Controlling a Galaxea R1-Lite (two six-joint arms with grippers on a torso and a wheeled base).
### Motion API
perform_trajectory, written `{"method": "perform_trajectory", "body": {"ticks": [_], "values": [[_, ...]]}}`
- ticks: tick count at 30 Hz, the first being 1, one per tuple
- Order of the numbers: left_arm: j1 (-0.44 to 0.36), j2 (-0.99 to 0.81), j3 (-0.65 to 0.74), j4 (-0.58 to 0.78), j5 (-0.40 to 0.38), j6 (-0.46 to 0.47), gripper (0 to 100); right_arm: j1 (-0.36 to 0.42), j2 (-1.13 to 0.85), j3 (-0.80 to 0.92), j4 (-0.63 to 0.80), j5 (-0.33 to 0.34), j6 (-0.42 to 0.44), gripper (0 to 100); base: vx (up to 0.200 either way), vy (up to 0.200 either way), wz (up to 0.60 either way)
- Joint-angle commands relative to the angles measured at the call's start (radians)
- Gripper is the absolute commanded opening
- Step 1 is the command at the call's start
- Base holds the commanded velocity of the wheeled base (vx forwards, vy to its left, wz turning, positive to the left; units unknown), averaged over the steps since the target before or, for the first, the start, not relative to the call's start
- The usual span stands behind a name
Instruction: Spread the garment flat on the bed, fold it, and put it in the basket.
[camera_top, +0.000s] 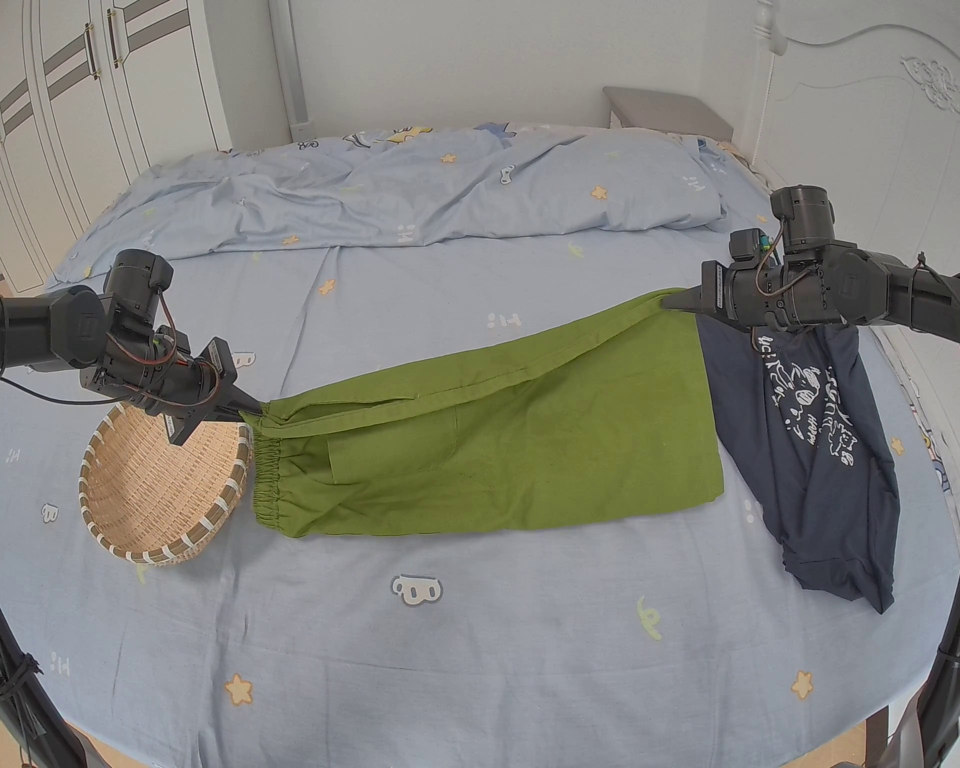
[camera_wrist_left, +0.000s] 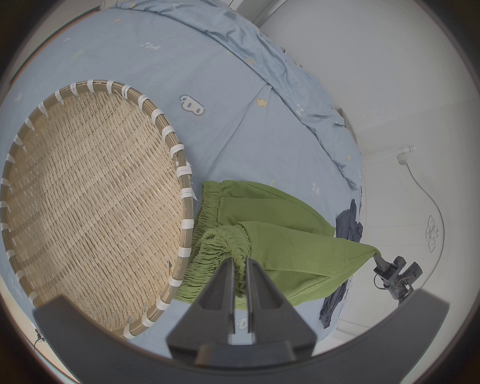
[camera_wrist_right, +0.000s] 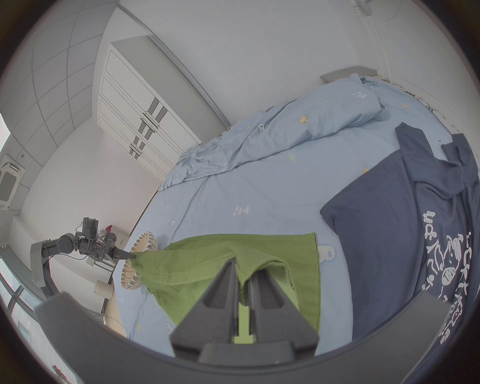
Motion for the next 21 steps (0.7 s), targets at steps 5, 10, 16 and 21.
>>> {"method": "perform_trajectory", "body": {"ticks": [5, 10, 16, 21], "values": [[0.009, 0.019, -0.015, 0.000, 0.000, 0.009, 0, 0.004, 0.025, -0.028, -0.001, 0.001, 0.000, 0, 0.000, 0.000, 0.00], [0.007, 0.022, -0.032, -0.001, 0.000, 0.011, 0, 0.005, 0.039, -0.029, -0.002, 0.001, 0.000, 0, 0.000, 0.000, 0.00], [0.004, 0.045, -0.049, -0.003, 0.000, 0.012, 0, 0.005, 0.042, -0.020, -0.004, 0.001, -0.002, 0, 0.000, 0.000, 0.00], [0.001, 0.056, -0.055, -0.012, -0.002, 0.014, 100, 0.010, 0.051, -0.017, -0.002, 0.001, -0.002, 100, 0.000, 0.000, 0.00]]}}
